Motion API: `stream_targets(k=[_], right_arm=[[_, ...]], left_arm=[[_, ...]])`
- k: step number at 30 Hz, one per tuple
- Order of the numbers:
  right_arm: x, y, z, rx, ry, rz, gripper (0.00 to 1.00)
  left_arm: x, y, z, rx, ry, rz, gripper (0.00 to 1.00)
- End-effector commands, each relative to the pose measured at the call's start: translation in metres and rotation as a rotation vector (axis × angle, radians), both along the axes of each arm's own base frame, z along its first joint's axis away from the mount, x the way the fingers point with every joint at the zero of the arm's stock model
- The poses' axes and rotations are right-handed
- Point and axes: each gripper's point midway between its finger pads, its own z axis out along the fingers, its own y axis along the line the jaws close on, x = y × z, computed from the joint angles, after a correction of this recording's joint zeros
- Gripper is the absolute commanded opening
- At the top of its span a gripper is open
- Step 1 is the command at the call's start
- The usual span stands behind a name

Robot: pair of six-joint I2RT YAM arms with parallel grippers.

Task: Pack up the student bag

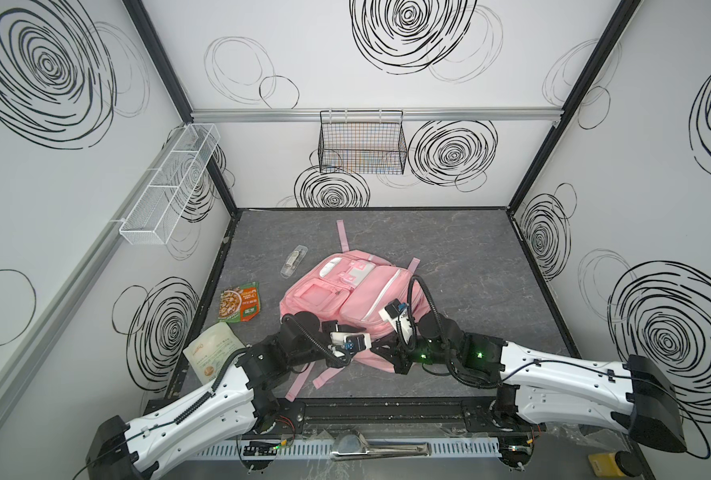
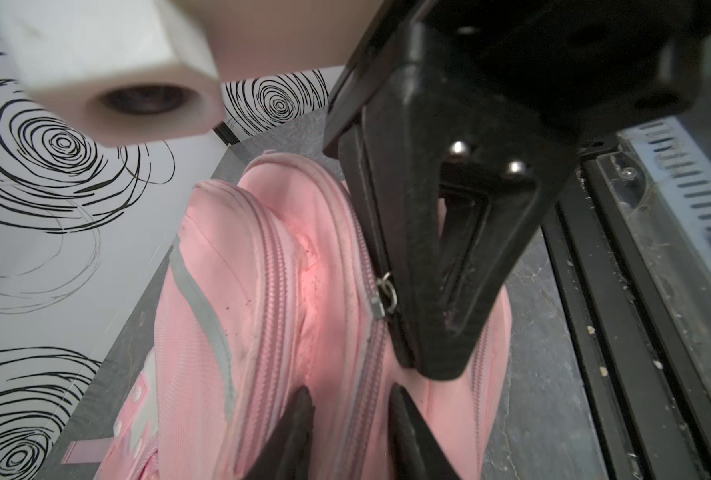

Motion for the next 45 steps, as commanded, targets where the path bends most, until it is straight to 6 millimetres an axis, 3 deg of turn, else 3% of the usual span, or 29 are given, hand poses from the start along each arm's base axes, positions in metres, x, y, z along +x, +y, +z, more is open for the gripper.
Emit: stream_targets(k=[1,11,14,21,31,41,45], right_arm=[[0.0,0.016,0.073,0.192,-0.106,0.042,0.0],[0.001,0.007,0.079,0.144,-0.105,0.02,0.0],[0.005,0.003,0.079,0.11,-0.102,-0.005,0.0],[0.022,-0.026,0.051,-0.057,-0.03,-0.113,0.0],[0.032,-0.068,0.029,-0.132,0.167,-0.185,0.0],[0.051,-0.118,0.009,-0.244,0.187,-0.331,0.0],[0.058,-0.138,0.001,-0.287,0.192,-0.389,0.0]], left_arm=[[0.006,0.002,0.0,0.011,-0.018,0.027,0.32],[0.013,0.007,-0.007,0.054,-0.032,0.064,0.11],[0.014,0.009,-0.008,0.062,-0.035,0.072,0.0],[0.018,0.014,-0.003,0.058,-0.077,0.101,0.0],[0.029,0.024,-0.001,0.07,-0.122,0.177,0.0],[0.043,0.036,0.002,0.083,-0.152,0.27,0.0],[0.059,0.05,0.006,0.089,-0.182,0.378,0.0]])
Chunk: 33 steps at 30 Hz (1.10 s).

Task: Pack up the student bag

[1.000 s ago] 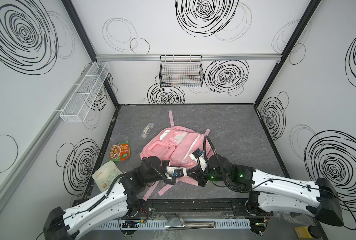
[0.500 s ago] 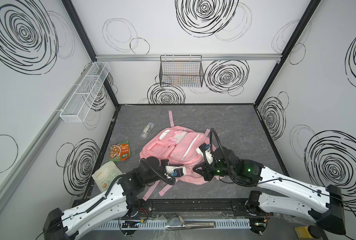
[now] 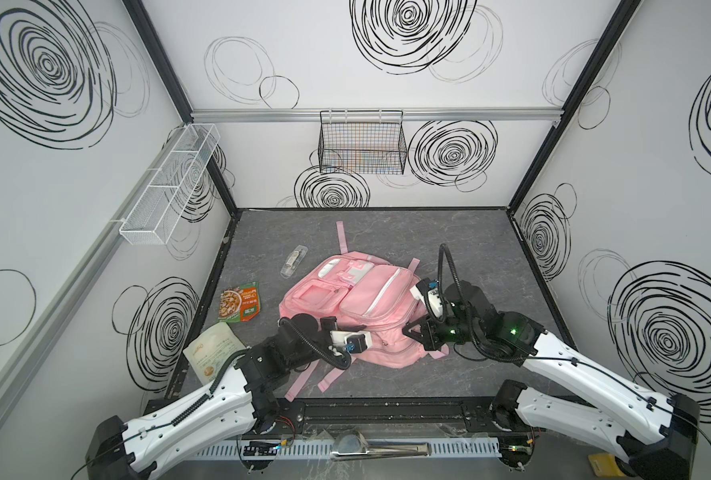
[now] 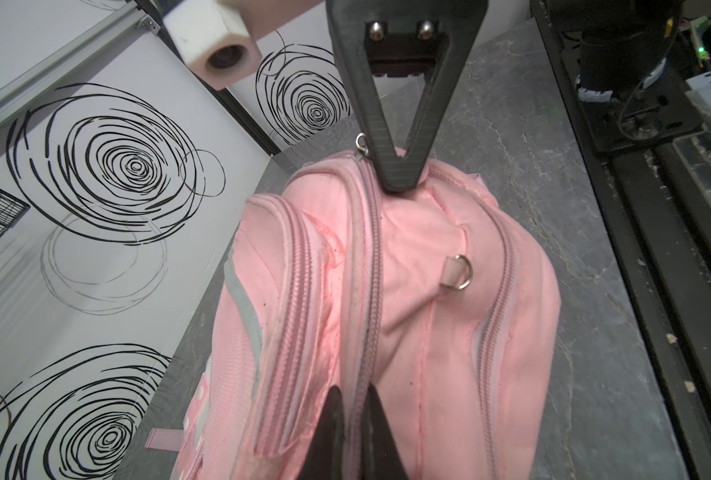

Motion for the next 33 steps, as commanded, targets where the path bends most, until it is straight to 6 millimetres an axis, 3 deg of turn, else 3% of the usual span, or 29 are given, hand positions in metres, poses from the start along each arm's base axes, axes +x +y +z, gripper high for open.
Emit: stream_targets(k=[1,4,6,8,10,14,17,21,24,26,33], right_arm=[[0.015,-0.05,-0.011,-0.146,-0.015,-0.165,0.0],[0.013,-0.044,-0.003,-0.098,-0.018,-0.141,0.0],[0.007,-0.029,0.007,-0.002,-0.003,-0.093,0.0],[-0.003,-0.014,0.017,0.111,0.028,-0.037,0.0],[-0.012,-0.004,0.024,0.192,0.057,-0.006,0.0],[-0.023,0.004,0.024,0.239,0.076,-0.002,0.0],[-0.027,0.009,0.024,0.26,0.081,0.0,0.0],[-0.03,0.02,0.032,0.303,0.066,0.012,0.0],[-0.031,0.023,0.036,0.309,0.05,0.016,0.0],[-0.032,0.024,0.039,0.311,0.044,0.021,0.0],[-0.037,0.025,0.032,0.294,0.05,0.031,0.0]], left_arm=[[0.046,0.049,-0.009,0.074,-0.053,0.331,0.0],[0.051,0.056,-0.003,0.073,-0.067,0.373,0.0],[0.037,0.042,-0.002,0.071,-0.049,0.258,0.02],[0.012,0.023,-0.001,0.068,-0.023,0.096,0.24],[-0.01,0.007,0.008,0.041,-0.007,-0.023,0.34],[-0.036,-0.016,0.038,-0.025,0.005,-0.133,0.38],[-0.043,-0.034,0.054,-0.051,0.005,-0.128,0.4],[-0.058,-0.066,0.04,0.025,0.025,-0.168,0.4],[-0.055,-0.081,0.015,0.098,0.032,-0.155,0.37],[-0.043,-0.084,0.01,0.096,0.021,-0.088,0.36],[-0.03,-0.082,0.036,-0.03,-0.041,-0.034,0.35]])
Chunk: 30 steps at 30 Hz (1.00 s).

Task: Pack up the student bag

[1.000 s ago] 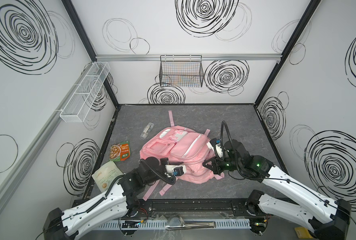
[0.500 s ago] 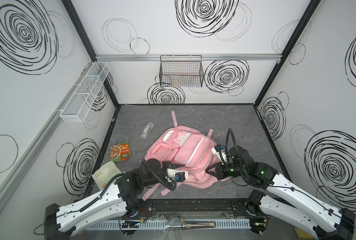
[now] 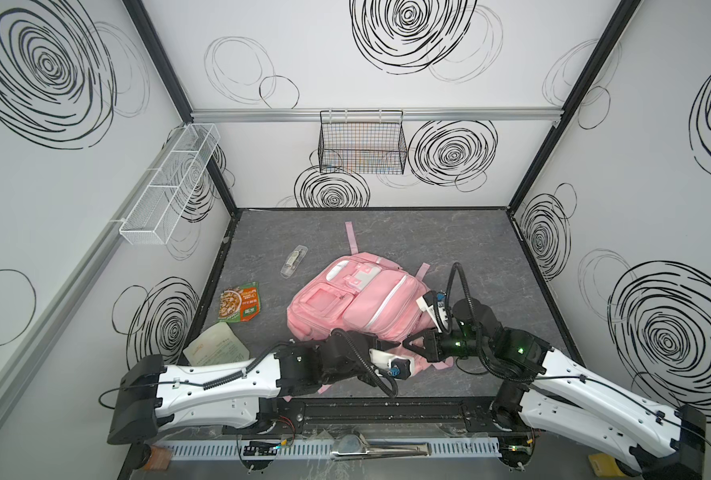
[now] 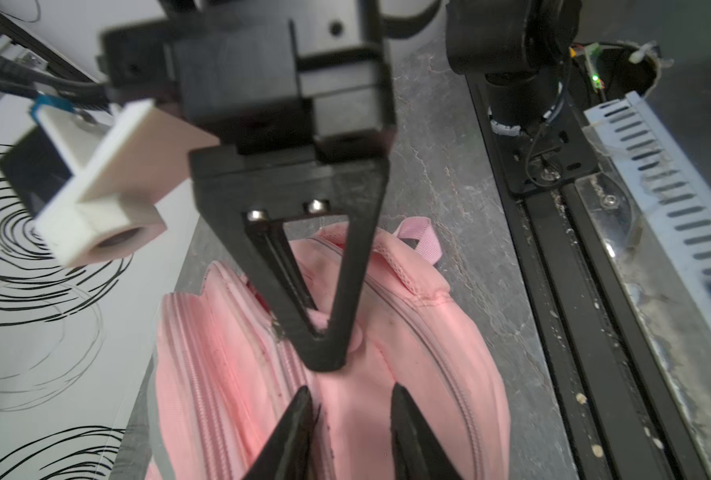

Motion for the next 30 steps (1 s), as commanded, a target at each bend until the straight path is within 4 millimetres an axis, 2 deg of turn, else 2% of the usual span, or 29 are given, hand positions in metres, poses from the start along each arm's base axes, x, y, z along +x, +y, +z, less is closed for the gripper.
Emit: stream_targets(k=[1,3,9,13,20,22,27,30], right_arm=[[0.002,0.013,0.037,0.13,-0.093,0.023,0.0],[0.003,0.013,0.038,0.134,-0.099,0.022,0.0],[0.008,0.013,0.045,0.135,-0.128,0.006,0.0],[0.009,0.012,0.047,0.134,-0.144,0.001,0.0],[0.008,0.018,0.058,0.174,-0.166,0.019,0.0],[0.009,0.019,0.062,0.179,-0.181,0.02,0.0],[0.011,0.016,0.067,0.167,-0.212,0.008,0.0],[0.015,0.009,0.059,0.109,-0.22,-0.017,0.0]], left_arm=[[0.017,0.003,0.033,-0.139,-0.058,0.077,0.35],[0.019,0.005,0.037,-0.178,-0.067,0.096,0.35],[0.016,0.008,0.009,-0.098,-0.016,0.086,0.32],[0.008,0.007,0.0,-0.081,0.021,0.042,0.34],[0.02,0.004,-0.017,0.0,0.067,0.085,0.36],[0.022,0.004,-0.023,0.033,0.072,0.086,0.32],[0.028,0.005,-0.022,0.038,0.069,0.1,0.04],[0.035,0.013,-0.016,0.015,0.055,0.134,0.0]])
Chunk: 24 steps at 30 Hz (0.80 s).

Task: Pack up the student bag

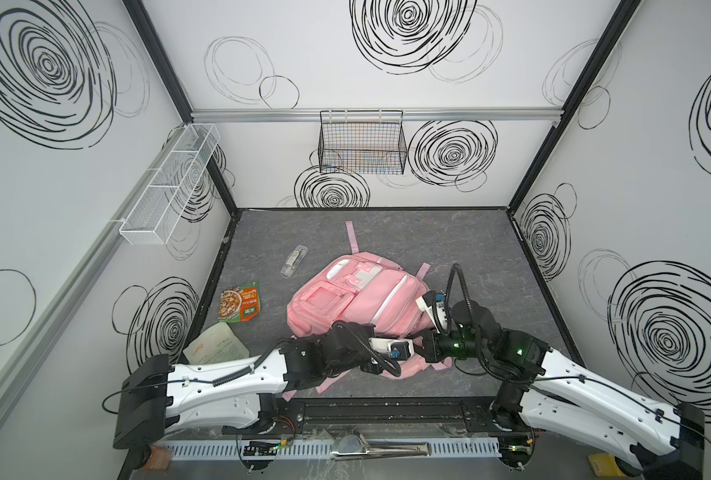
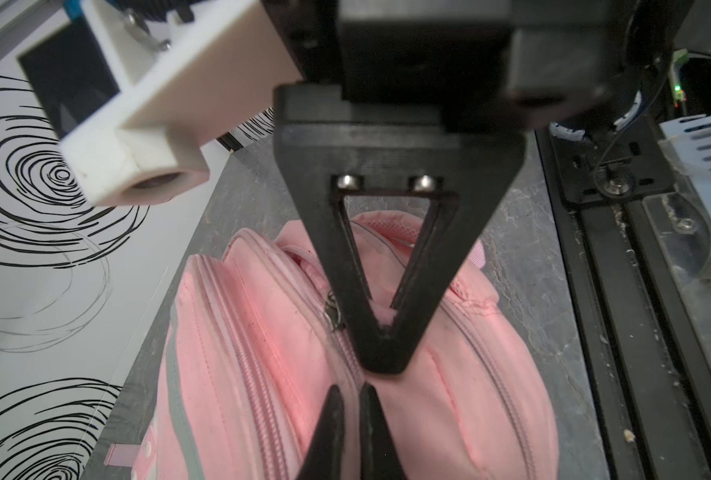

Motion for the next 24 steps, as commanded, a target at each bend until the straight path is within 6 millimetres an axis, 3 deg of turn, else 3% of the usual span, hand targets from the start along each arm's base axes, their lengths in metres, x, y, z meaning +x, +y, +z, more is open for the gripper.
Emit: stream_targets(k=[1,7,11,18,24], right_arm=[[0.012,0.007,0.059,0.107,-0.169,-0.006,0.0],[0.027,-0.02,0.042,-0.058,-0.184,-0.105,0.0],[0.038,-0.046,0.019,-0.166,-0.128,-0.173,0.0],[0.052,-0.077,0.0,-0.239,-0.078,-0.25,0.0],[0.059,-0.097,-0.017,-0.326,-0.046,-0.308,0.0]], left_arm=[[0.013,0.014,-0.003,0.024,-0.013,0.057,0.0],[0.021,0.032,0.005,0.029,-0.043,0.102,0.0],[0.02,0.042,0.01,0.033,-0.051,0.107,0.0],[0.018,0.06,0.013,0.047,-0.057,0.12,0.0],[0.028,0.086,0.014,0.049,-0.063,0.205,0.0]])
